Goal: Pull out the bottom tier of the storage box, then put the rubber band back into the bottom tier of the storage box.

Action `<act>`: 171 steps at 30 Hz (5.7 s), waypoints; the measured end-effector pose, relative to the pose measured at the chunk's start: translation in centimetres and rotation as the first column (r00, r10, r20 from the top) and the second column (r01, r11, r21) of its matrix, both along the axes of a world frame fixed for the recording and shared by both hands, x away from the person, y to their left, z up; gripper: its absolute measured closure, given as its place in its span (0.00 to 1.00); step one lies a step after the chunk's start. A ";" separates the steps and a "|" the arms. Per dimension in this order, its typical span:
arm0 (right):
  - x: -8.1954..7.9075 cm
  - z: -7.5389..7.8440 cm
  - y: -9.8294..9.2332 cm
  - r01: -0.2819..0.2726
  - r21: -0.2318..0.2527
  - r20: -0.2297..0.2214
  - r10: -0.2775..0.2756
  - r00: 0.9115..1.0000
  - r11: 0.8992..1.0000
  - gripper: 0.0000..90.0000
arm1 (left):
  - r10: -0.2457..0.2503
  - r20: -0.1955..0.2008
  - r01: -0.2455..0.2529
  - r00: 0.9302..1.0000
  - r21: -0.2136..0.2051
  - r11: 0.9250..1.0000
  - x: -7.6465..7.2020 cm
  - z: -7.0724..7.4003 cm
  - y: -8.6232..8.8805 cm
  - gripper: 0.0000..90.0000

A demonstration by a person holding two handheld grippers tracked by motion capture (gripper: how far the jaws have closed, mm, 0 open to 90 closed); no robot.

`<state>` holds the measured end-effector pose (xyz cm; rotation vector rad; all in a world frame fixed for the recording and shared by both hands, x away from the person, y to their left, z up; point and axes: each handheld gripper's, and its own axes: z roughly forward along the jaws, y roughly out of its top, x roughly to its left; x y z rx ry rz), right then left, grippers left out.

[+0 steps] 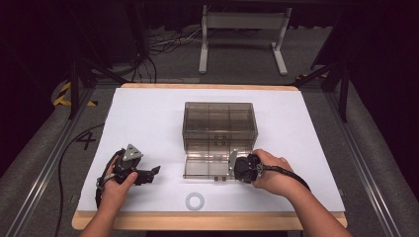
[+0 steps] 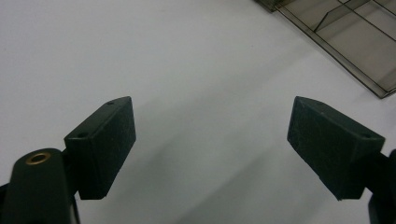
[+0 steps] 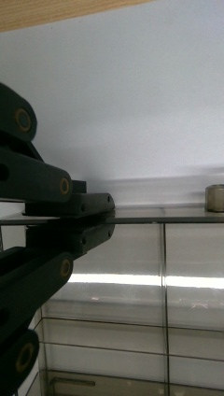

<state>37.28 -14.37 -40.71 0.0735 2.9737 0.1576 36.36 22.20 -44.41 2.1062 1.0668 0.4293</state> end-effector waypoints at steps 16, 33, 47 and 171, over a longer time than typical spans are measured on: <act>-0.3 0.6 0.1 0.015 0.014 0.018 -0.015 1.000 1.000 0.94 | 0.003 -0.003 -0.003 1.000 -0.001 1.000 0.0 0.0 0.0 0.18; -0.6 2.9 -0.2 0.048 0.122 0.053 -0.055 0.997 0.991 0.87 | 0.004 -0.001 -0.004 1.000 0.000 1.000 -0.1 0.0 0.2 0.18; -1.0 4.3 0.4 0.137 0.272 0.030 -0.150 0.988 0.952 0.81 | 0.003 0.002 -0.003 1.000 -0.002 1.000 0.0 -0.1 0.0 0.18; -3.3 -0.7 11.4 0.259 0.154 -0.137 -0.239 0.961 0.953 0.92 | -0.017 -0.002 0.017 1.000 0.001 1.000 0.0 -0.1 -0.1 0.18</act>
